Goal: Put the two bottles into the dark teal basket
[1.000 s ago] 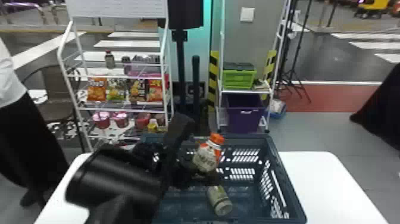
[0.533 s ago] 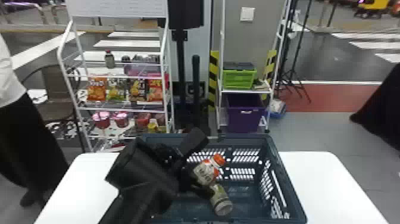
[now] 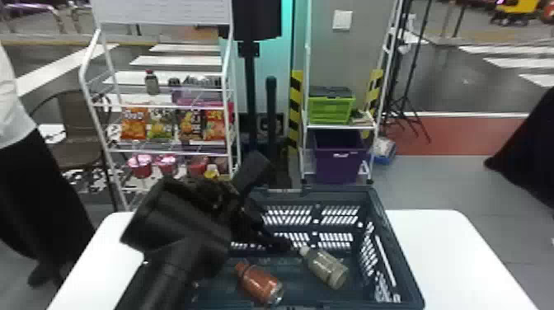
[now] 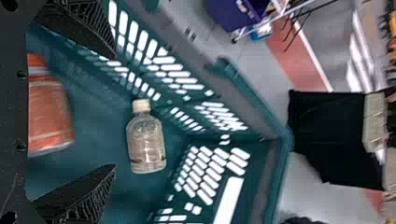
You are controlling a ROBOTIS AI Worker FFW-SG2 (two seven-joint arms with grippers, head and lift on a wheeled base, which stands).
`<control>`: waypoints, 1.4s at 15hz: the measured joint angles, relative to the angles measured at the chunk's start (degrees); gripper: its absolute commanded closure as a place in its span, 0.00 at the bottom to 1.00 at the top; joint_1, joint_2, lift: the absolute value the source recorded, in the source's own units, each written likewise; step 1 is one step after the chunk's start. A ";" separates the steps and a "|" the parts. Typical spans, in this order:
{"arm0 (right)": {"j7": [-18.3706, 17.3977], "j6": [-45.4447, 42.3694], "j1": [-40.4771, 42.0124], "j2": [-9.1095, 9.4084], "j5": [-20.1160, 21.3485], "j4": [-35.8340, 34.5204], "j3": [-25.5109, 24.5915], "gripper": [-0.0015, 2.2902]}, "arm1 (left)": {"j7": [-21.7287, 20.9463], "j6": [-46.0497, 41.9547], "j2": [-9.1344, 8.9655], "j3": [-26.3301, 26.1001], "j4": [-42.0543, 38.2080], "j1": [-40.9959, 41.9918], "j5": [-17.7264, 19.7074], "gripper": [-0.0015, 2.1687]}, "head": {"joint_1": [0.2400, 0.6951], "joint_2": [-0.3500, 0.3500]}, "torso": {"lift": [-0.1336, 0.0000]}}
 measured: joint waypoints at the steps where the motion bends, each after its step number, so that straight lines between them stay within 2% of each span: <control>1: 0.02 -0.32 0.28 0.00 0.00 -0.28 0.00 0.01 | 0.34 1.77 0.00 2.46 -4.74 1.50 1.24 0.02 | 0.57 0.50 | 1.00; 3: 0.22 -0.93 0.86 0.00 0.00 -1.06 -0.16 0.01 | 3.12 5.76 0.00 8.00 -16.46 5.98 6.02 0.02 | 0.57 0.50 | 1.00; 7: 0.82 -1.50 1.74 0.00 0.07 -2.41 -0.34 0.01 | 13.54 16.04 0.00 18.06 -43.35 20.37 17.48 0.02 | 0.57 0.50 | 1.00; 8: 0.90 -1.83 1.99 0.00 0.08 -2.86 -0.39 0.01 | 15.81 17.51 0.00 20.98 -48.76 25.00 20.78 0.02 | 0.57 0.50 | 1.00; 11: 2.65 -4.00 2.99 0.00 0.08 -4.10 -0.44 0.01 | 18.73 16.76 0.00 30.04 -58.92 39.16 30.74 0.03 | 0.57 0.50 | 1.00; 12: 3.34 -4.63 3.32 0.00 0.08 -4.33 -0.42 0.01 | 19.70 12.11 0.00 33.00 -60.56 45.04 34.23 0.04 | 0.57 0.50 | 1.00; 13: 3.96 -4.96 3.57 0.00 0.08 -4.48 -0.37 0.01 | 21.13 3.87 0.00 35.18 -60.62 50.92 36.94 0.04 | 0.57 0.50 | 1.00; 16: 4.86 -4.62 3.90 0.00 0.37 -5.34 -0.07 0.01 | 25.20 -23.41 0.00 38.41 -55.06 64.27 42.39 0.04 | 0.57 0.50 | 1.00; 18: 4.80 -2.95 3.93 0.00 0.98 -6.22 0.38 0.01 | 26.68 -40.34 0.00 38.75 -49.88 70.24 44.03 0.04 | 0.57 0.50 | 1.00; 21: 4.80 -0.37 3.72 0.00 1.86 -6.89 1.72 0.01 | 30.27 -60.25 0.00 36.55 -41.40 76.11 44.93 0.04 | 0.57 0.50 | 1.00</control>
